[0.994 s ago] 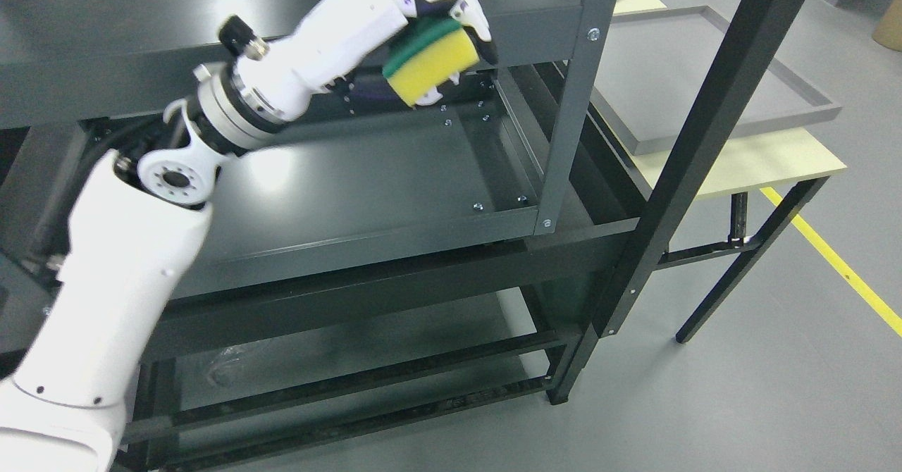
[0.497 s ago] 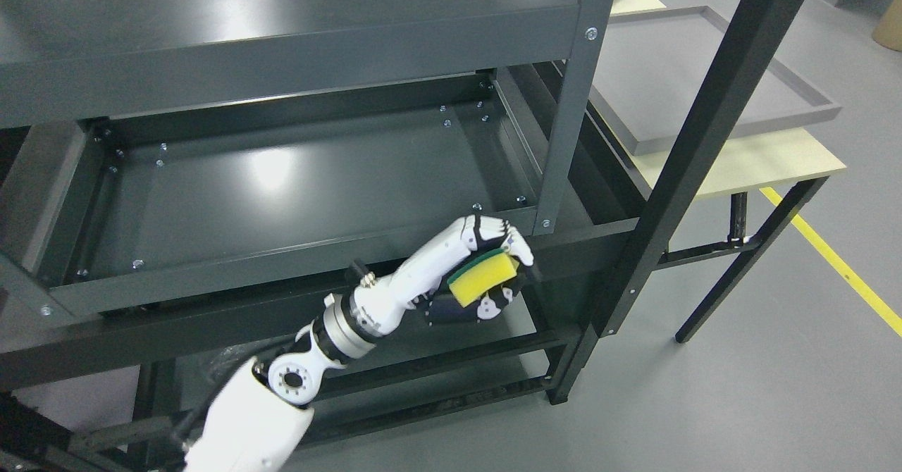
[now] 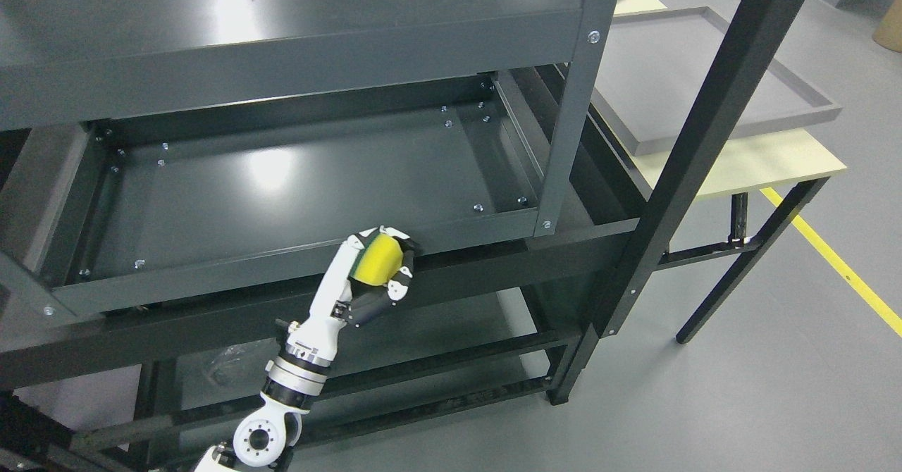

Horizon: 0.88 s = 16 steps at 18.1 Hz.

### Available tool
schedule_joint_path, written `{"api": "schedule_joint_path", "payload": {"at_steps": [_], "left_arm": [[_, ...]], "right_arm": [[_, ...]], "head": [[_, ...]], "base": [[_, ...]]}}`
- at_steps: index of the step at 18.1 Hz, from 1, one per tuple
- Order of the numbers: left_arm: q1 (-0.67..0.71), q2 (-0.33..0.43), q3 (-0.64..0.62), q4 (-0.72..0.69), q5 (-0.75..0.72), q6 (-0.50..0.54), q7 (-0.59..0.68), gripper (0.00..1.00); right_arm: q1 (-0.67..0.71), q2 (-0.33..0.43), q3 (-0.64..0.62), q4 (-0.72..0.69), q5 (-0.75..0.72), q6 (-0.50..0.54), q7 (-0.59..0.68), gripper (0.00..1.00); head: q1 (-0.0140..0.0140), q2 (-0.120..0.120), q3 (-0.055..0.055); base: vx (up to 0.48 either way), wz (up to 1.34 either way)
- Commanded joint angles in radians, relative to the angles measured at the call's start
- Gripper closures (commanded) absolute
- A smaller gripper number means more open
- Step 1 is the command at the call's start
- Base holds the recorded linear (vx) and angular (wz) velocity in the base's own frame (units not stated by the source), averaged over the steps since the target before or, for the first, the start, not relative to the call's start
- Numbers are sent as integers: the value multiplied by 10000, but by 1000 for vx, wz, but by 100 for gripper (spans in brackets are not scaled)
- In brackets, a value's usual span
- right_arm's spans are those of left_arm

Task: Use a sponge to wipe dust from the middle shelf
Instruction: 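Lower the left hand holding the sponge down from the shelf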

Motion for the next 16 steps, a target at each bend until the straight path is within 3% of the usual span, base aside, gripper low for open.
{"api": "schedule_joint_path", "payload": {"at_steps": [1,3,4,16], "left_arm": [[144,-420,4085,-2257,423,2789,97,100],[-102,-420,4333,-3025,744,3898,97,100],[-164,-420,4349,-3166,792,3979,97,100],[1200,-420,5484,-3152,823,3228,51,99]], "right_arm": [[0,-175,0,-175,0,736,-1,0],[0,-175,0,-175,0,736,-1,0],[0,-175,0,-175,0,736,-1,0],[0,-175,0,-175,0,736,-1,0]], "head": [[0,0,0],[0,0,0],[0,0,0],[0,0,0]], "base": [[0,0],[0,0],[0,0],[0,0]]}}
